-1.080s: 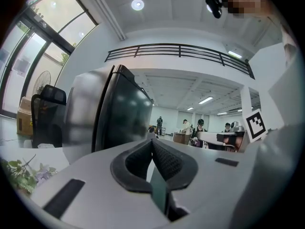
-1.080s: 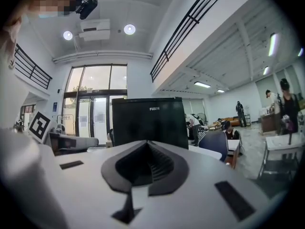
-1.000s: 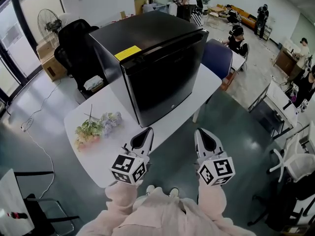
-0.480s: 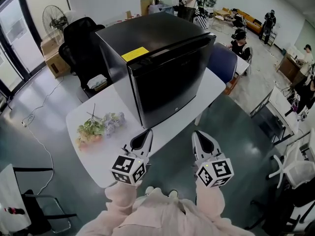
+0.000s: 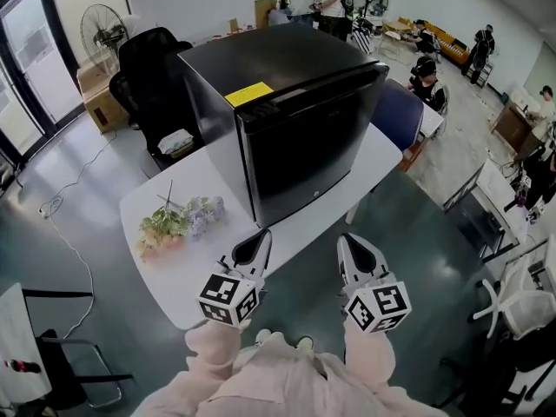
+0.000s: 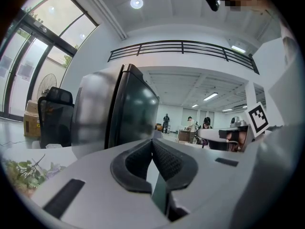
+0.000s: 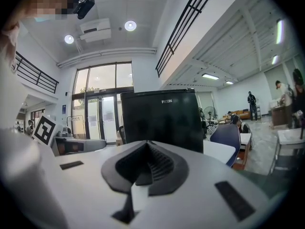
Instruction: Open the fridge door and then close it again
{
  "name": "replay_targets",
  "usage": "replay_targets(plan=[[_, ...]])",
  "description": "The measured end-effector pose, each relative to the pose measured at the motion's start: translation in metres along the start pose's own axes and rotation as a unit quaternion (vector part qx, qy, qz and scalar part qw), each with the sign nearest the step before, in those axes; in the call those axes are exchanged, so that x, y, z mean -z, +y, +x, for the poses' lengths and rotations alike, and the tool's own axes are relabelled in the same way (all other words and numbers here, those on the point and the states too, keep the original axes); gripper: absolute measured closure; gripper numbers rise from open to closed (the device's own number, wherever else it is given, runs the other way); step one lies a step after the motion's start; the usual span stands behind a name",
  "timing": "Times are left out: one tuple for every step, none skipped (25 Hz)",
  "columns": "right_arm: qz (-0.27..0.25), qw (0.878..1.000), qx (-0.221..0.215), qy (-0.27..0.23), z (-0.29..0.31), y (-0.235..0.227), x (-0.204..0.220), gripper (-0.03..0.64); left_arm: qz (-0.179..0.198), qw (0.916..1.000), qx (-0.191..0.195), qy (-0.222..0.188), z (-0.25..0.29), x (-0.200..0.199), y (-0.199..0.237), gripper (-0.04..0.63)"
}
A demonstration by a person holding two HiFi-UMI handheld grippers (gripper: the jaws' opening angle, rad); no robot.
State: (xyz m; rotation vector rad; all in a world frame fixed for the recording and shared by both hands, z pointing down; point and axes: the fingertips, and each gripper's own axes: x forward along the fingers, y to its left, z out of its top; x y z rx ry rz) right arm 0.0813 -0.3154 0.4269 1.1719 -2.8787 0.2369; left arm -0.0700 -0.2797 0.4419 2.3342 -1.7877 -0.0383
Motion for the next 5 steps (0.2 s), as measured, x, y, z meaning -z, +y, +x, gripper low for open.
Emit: replay_targets(plan=[[0.001,1.0,-0.001,0.0,0.0,0.0011,0.0,0.607,0.0,1.0,0.0,0.001,-0.0008,0.0002,0.0002,0.584],[0.002,1.0,-0.002,0.0,0.0001,0.0023,0.0003,0.607,0.0,1.0,0.0,0.001,-0.0015,0.0005,0.0005,0.584],[0.003,1.0,-0.003,0.0,0.0002,0.0035,0.0008,0.607,0.0,1.0,0.0,0.002,-0.0022,0.001,0.0007,0.585],[0.003,1.0,-0.004,0.001,0.0004,0.0047,0.0012,0.607,0.0,1.0,-0.001,0.003,-0.003,0.0015,0.0009,0.585],[0.004,1.0,-0.005,0.001,0.0005,0.0059,0.0017,0.607,-0.001,1.0,-0.001,0.003,-0.0038,0.002,0.0011,0.584]])
